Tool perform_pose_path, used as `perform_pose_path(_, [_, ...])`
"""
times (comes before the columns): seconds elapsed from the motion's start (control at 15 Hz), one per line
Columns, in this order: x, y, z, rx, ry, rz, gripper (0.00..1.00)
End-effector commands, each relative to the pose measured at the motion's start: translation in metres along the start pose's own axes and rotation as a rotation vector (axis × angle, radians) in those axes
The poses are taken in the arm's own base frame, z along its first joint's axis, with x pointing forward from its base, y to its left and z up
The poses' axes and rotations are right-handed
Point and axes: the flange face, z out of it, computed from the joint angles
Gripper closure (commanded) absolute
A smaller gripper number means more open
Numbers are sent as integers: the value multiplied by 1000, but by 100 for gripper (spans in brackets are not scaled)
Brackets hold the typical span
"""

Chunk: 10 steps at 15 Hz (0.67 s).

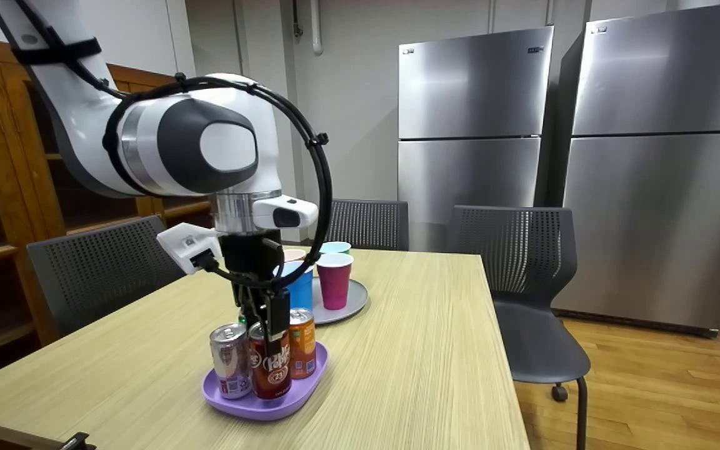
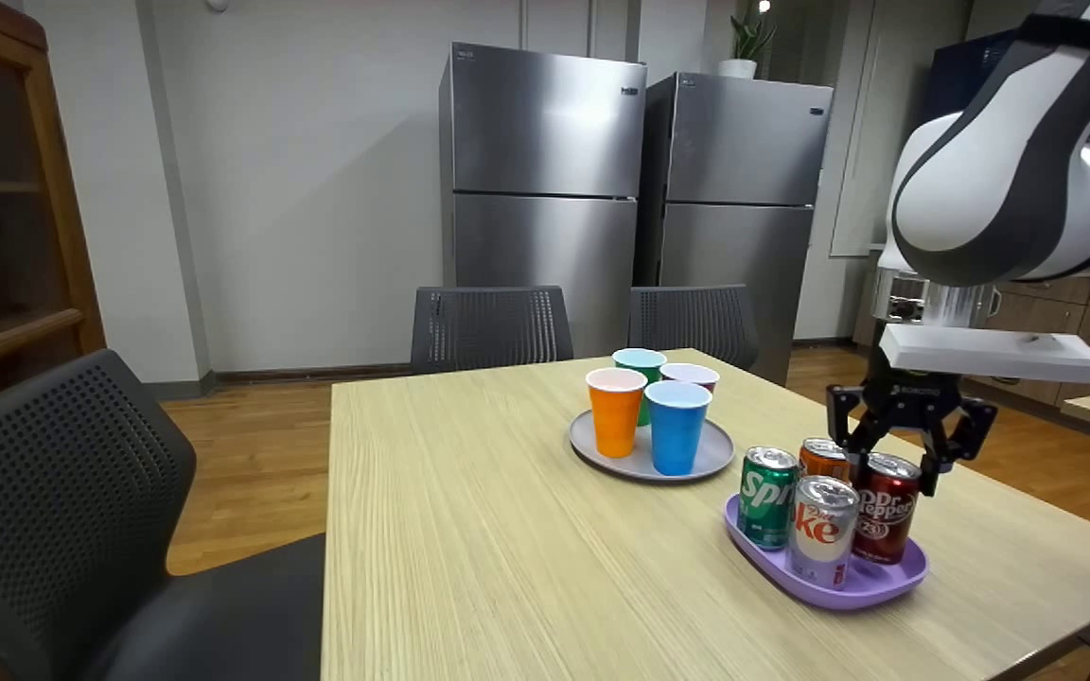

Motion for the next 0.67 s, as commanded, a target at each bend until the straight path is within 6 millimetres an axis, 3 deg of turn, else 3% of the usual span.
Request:
perform_pose_path(0.0, [3, 2, -1, 3, 17, 31, 62])
perform_pose_path(0.6, [5, 6, 6, 5, 21, 46, 62])
